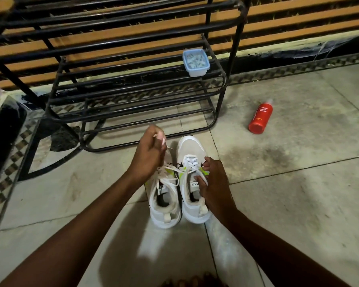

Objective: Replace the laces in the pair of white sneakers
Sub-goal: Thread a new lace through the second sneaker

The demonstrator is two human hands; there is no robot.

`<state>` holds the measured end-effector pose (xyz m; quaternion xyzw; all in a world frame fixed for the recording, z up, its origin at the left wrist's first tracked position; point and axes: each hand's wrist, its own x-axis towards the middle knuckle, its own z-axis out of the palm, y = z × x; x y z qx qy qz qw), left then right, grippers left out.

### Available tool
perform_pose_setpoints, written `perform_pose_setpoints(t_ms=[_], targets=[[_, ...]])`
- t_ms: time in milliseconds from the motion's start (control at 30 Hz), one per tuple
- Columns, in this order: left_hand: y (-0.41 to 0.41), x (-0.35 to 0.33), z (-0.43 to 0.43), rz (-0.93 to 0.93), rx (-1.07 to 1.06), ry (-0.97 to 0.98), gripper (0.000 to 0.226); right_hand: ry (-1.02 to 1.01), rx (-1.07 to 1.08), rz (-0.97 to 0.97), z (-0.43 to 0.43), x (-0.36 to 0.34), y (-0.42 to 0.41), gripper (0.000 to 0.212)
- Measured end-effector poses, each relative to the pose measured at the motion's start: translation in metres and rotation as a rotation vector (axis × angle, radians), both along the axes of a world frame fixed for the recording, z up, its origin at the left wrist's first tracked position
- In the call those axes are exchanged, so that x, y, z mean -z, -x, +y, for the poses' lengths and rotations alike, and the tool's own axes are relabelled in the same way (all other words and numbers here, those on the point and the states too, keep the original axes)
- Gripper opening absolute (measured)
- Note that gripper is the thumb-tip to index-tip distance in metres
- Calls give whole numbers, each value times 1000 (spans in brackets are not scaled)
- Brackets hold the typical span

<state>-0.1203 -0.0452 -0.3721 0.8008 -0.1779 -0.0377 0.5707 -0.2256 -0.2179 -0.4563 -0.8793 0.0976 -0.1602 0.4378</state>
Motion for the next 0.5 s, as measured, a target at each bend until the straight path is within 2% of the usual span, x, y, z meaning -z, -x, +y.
perform_pose_setpoints(t_ms=[67, 100, 200, 267, 367, 467, 500], targets=[[-5, 3, 3, -417, 199, -421, 16, 35, -4, 16, 2, 2, -2, 62], [-6, 4, 1, -507, 282, -563, 12, 54, -7, 30, 3, 3, -3, 63], [-2, 8, -6, -511, 379, -882, 11, 79, -4, 42, 3, 6, -4, 63], [0, 12, -7, -446, 377, -924, 16, 75, 1, 44, 2, 7, -4, 64], [5, 12, -12, -291, 330, -888, 15, 87, -2, 49, 3, 8, -3, 66], [7, 15, -19, -288, 393, -897, 24, 85, 3, 50, 3, 6, -4, 64], [8, 12, -20, -328, 417, -983, 23, 84, 4, 46, 2, 6, -5, 62]])
